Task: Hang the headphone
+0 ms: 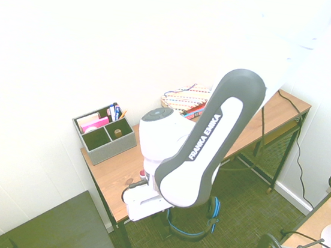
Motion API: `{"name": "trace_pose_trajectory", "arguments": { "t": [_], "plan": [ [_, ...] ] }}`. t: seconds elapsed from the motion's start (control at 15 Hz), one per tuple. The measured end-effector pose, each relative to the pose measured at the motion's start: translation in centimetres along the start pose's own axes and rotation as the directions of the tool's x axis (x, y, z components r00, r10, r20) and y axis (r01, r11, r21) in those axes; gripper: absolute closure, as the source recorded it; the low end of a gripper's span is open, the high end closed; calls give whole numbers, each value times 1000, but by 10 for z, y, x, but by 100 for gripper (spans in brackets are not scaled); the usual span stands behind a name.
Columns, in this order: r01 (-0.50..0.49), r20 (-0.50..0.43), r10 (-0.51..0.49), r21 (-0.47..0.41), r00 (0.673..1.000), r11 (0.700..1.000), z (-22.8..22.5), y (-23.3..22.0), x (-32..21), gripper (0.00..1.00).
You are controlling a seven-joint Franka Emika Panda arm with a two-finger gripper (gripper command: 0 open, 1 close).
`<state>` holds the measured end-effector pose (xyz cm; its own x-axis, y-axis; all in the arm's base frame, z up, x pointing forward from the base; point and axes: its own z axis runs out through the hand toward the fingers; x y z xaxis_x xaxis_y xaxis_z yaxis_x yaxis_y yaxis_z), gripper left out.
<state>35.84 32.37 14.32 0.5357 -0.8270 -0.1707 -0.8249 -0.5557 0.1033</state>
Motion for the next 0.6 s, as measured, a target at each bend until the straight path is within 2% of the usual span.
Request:
{"name": "trace_pose_trajectory", "arguments": {
  "t": [0.27, 0.33, 0.6],
  "plan": [
    [11, 1, -11, 18, 1000, 1000, 40, -30, 6, 100],
    [11, -11, -11, 21, 1000, 1000, 47, -39, 12, 0],
    [-4, -32, 4, 0, 999, 1000, 71, -59, 31, 0]
  ]
}}
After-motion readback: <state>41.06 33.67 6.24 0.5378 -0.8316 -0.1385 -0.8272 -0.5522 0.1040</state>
